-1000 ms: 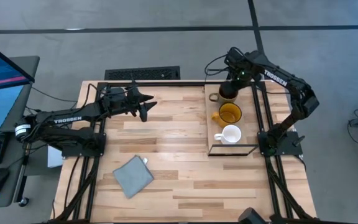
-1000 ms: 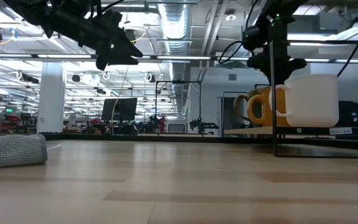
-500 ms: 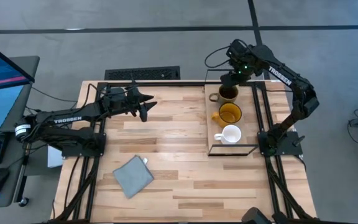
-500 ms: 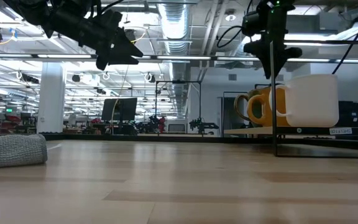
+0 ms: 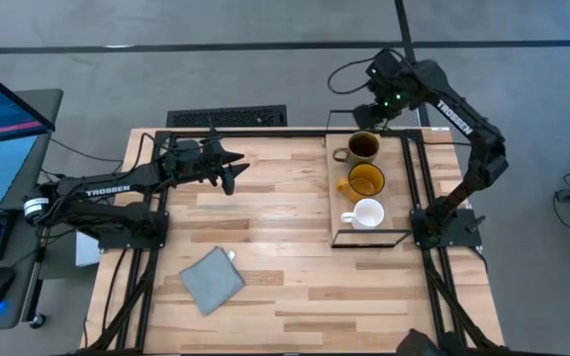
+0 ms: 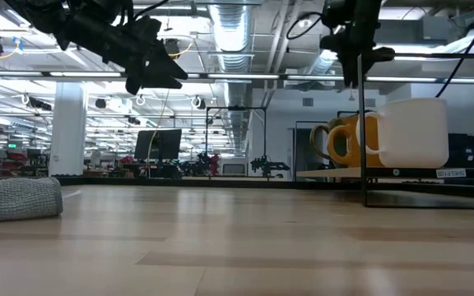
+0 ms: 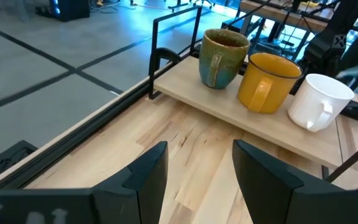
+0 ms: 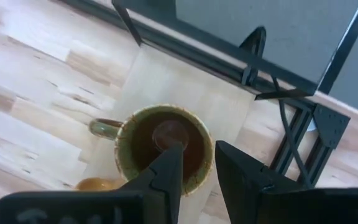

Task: Stack small to large cups/mugs on shelf
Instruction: Return to Home Position

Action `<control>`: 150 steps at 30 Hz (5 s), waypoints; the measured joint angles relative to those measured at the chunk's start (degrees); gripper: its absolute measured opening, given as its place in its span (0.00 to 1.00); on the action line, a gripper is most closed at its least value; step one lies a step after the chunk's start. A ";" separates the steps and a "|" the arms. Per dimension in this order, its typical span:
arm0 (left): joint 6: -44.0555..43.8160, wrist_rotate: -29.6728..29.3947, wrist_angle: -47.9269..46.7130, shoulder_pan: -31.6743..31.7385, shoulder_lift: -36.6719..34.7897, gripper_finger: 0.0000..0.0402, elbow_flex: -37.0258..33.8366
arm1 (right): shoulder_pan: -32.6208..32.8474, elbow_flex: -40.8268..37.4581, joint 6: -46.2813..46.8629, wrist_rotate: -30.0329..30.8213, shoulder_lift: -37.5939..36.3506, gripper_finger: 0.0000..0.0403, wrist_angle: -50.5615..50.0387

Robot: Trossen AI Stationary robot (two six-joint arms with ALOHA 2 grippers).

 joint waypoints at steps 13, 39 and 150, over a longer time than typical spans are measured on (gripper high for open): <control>0.09 -0.02 0.39 0.00 0.00 0.43 0.00 | -0.26 3.37 -2.06 0.02 -3.65 0.29 0.98; 0.86 -0.37 4.01 0.00 0.00 0.43 0.00 | -1.08 0.85 -9.18 3.23 -23.81 0.29 6.38; -9.73 -10.33 -3.74 -0.57 -56.26 0.43 -32.92 | 5.59 -74.81 -1.55 -2.92 -90.79 0.29 58.41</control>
